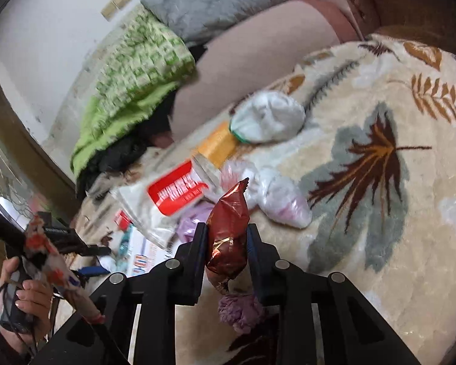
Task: Collect trash
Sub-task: 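Grasp the red snack wrapper with the right tool while the left tool grasps the white bottle, then carry both items to the red wastebasket and open both tools to drop them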
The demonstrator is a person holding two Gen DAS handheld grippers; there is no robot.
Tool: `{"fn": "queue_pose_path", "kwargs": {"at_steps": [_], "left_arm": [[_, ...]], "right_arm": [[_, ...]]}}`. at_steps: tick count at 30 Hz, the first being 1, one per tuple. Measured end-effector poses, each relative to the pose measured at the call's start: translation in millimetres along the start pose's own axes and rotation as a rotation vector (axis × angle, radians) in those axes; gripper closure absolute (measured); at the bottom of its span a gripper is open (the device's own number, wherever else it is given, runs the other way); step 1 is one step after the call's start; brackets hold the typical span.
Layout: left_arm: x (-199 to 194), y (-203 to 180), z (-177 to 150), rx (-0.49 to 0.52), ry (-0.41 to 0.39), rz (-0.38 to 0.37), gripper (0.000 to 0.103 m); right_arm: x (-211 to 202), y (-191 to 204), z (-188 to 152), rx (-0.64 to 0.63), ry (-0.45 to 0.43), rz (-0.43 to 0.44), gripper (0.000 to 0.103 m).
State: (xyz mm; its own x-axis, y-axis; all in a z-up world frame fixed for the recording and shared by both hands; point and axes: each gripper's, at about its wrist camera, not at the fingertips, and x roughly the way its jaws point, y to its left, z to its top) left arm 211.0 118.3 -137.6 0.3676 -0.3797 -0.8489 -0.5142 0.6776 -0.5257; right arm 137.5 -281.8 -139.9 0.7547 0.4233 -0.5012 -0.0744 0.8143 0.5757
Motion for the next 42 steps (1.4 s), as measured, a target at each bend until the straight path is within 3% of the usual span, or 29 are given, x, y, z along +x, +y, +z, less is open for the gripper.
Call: {"fn": "queue_pose_path", "kwargs": {"at_steps": [3,8,13,17,22,28,36,42], "left_arm": [[-14,-8,-11,0.040,-0.026,0.000,0.069],[-58,-35,-52,0.191,-0.133,-0.001,0.069],[-114,-56,-140,0.411,-0.252,-0.039,0.069],[-147,-66,-217,0.554,-0.293,-0.062,0.069],[-177,-68,-295,0.700,-0.294,-0.087,0.069],[-210,-83,-371,0.875,-0.368,-0.108,0.069],[-235,-100,-427,0.998,-0.394,-0.175,0.069],[-238,-108,-444,1.039,-0.403,-0.194,0.069]], "right_arm": [[-19,3,-2,0.018,-0.037,0.009,0.076],[-75,23,-12,0.006,-0.089,0.021,0.076],[-153,55,-18,-0.062,-0.151,0.024,0.076],[-228,76,-35,-0.083,-0.227,0.003,0.076],[-297,80,-64,-0.073,-0.283,-0.050,0.076],[-355,73,-85,-0.072,-0.325,-0.092,0.076],[-411,63,-99,-0.056,-0.386,-0.155,0.076],[-434,64,-103,-0.053,-0.417,-0.191,0.076]]}}
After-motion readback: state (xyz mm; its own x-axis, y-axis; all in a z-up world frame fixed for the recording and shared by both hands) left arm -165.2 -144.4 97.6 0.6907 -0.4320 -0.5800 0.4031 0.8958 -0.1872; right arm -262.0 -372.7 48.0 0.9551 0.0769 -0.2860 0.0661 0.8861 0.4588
